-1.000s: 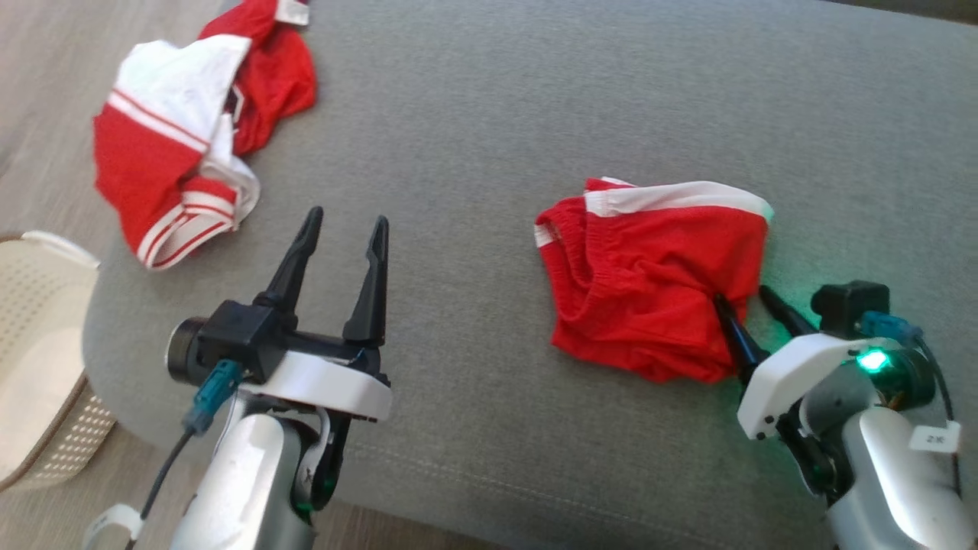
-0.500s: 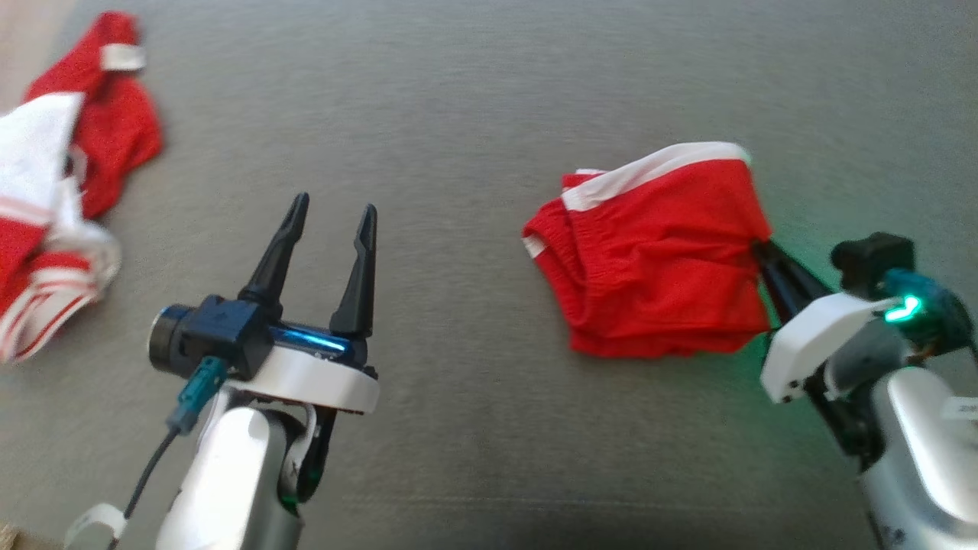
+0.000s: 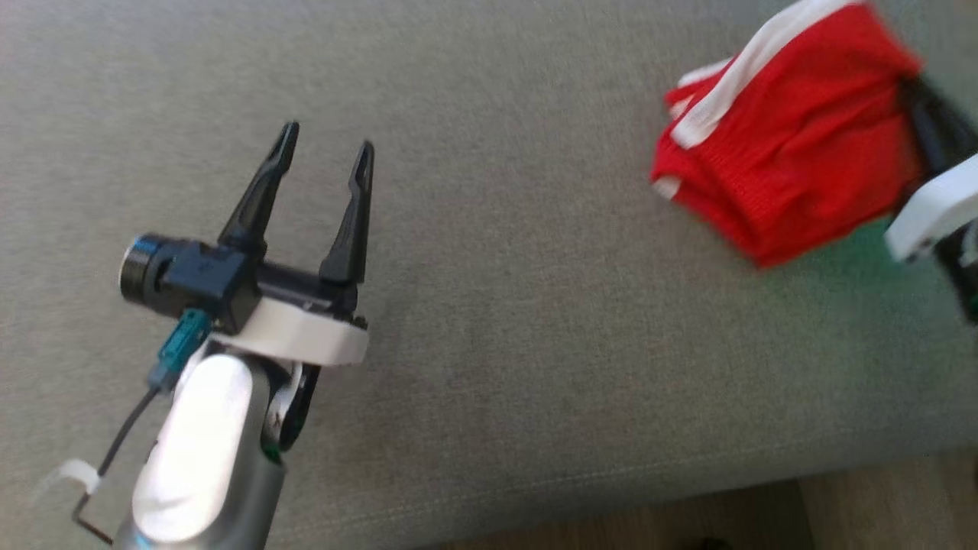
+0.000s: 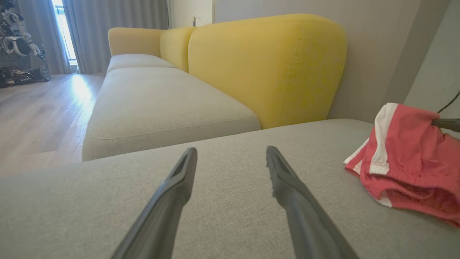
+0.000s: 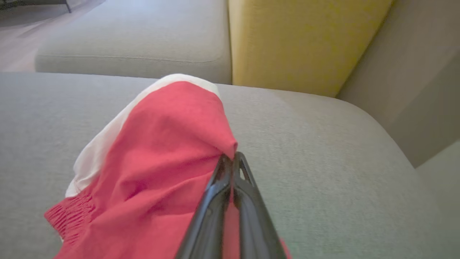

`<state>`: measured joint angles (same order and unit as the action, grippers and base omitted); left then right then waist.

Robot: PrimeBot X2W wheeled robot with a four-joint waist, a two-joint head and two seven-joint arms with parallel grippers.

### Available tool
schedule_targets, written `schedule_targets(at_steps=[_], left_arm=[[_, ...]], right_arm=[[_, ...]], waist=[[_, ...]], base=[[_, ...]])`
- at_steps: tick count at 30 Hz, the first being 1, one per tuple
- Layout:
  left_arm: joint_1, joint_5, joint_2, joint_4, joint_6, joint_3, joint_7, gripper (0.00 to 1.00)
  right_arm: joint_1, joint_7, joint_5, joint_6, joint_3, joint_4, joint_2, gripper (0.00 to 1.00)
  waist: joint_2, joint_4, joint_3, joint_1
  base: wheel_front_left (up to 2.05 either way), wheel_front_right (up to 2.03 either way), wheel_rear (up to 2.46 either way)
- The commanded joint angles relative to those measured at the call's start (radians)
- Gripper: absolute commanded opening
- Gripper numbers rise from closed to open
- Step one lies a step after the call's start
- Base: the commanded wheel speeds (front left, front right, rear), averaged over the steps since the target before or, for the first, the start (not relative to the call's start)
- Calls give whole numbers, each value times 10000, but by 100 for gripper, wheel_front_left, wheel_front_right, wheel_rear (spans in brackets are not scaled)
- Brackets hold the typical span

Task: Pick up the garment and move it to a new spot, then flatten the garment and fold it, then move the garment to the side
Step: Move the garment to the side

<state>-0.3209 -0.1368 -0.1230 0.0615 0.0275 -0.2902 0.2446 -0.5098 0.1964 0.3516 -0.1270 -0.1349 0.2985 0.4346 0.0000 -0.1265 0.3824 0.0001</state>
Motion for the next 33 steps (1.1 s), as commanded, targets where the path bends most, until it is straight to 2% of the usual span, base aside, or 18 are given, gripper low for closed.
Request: schedule_targets(at_steps=[1, 6, 15, 24, 27, 29, 33], left_arm=[[-430, 125, -205, -447, 33, 215, -46, 100], [-721, 195, -357, -594, 86, 173, -131, 100], [-841, 213, -605, -754, 66, 196, -241, 100], [-1029, 214, -749, -864, 92, 117, -332, 100], [-1035, 199, -781, -873, 88, 92, -350, 100], [-1012, 185, -803, -868, 68, 90, -354, 100], [-928, 145, -814, -819, 30, 58, -352, 100]], right_arm=[[-300, -196, 179, -37, 100, -103, 433, 0], [-882, -650, 662, -37, 571, 564, 807, 0], [-1223, -1198, 1198, -37, 1046, 1057, 1215, 0], [-1307, -1532, 1797, -37, 659, 911, 1367, 0], [-1289, -1639, 1882, -37, 591, 876, 1347, 44], [-1233, -1646, 1930, -37, 584, 838, 1303, 100], [-998, -1624, 1853, -37, 797, 749, 1210, 100]], waist=[[0, -305, 534, -1], [0, -435, 980, -1], [0, -744, 1414, -1], [0, -889, 1710, -1], [0, -901, 1738, -1], [0, -929, 1716, -1], [0, -975, 1566, -1]], base=[[0, 0, 0], [0, 0, 0], [0, 0, 0], [0, 0, 0], [0, 0, 0], [0, 0, 0], [0, 0, 0]])
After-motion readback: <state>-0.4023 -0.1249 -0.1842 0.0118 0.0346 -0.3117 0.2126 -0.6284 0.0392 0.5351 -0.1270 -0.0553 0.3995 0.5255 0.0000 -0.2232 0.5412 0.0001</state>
